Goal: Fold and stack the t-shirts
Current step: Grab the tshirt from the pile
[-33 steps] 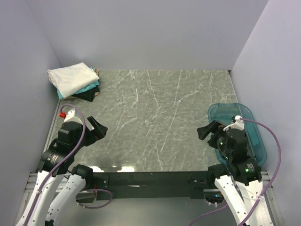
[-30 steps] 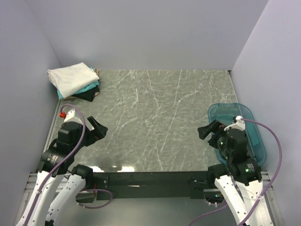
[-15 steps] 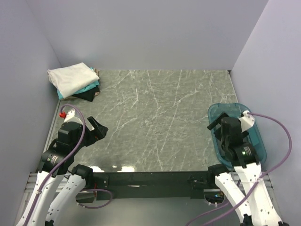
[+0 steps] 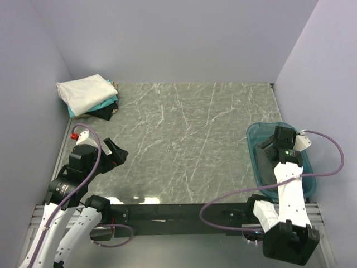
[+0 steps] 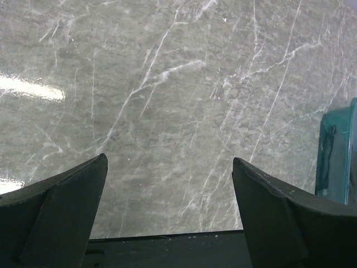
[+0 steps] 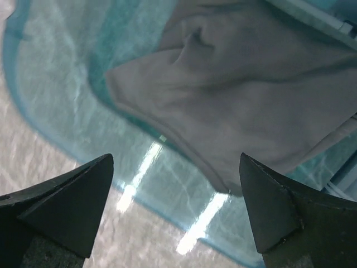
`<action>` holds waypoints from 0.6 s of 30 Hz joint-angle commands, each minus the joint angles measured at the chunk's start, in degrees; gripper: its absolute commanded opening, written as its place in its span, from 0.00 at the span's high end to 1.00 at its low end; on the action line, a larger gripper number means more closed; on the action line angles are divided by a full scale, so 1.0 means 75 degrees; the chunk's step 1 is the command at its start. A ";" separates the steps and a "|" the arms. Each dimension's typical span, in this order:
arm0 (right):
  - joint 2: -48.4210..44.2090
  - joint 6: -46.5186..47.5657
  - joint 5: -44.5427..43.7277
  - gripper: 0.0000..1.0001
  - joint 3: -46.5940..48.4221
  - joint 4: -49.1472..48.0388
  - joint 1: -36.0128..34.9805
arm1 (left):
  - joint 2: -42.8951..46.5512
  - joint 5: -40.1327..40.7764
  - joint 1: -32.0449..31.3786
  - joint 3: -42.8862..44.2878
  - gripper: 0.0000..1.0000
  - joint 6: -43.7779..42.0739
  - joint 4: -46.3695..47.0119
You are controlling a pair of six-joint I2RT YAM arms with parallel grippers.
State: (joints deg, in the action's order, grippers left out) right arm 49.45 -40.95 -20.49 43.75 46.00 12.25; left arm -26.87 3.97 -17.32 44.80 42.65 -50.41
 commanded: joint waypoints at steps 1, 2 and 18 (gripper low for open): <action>0.0529 0.0478 0.0576 0.00 -0.0102 -0.0836 0.0557 | 0.0056 0.0057 0.0013 0.0121 0.01 -0.0074 0.0194; 0.0659 0.0549 0.0529 0.01 -0.0091 -0.0883 0.0720 | 0.0056 0.0057 0.0013 0.0109 0.01 -0.0085 0.0194; 0.2933 0.0866 0.1314 0.02 0.0015 -0.1445 0.1554 | 0.0102 0.0080 0.0013 0.0098 0.01 -0.0062 0.0171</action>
State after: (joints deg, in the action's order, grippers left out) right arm 69.56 -35.68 -11.00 43.46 37.43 23.16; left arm -27.03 3.95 -17.32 44.80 42.61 -50.43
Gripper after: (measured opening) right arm 0.980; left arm 0.995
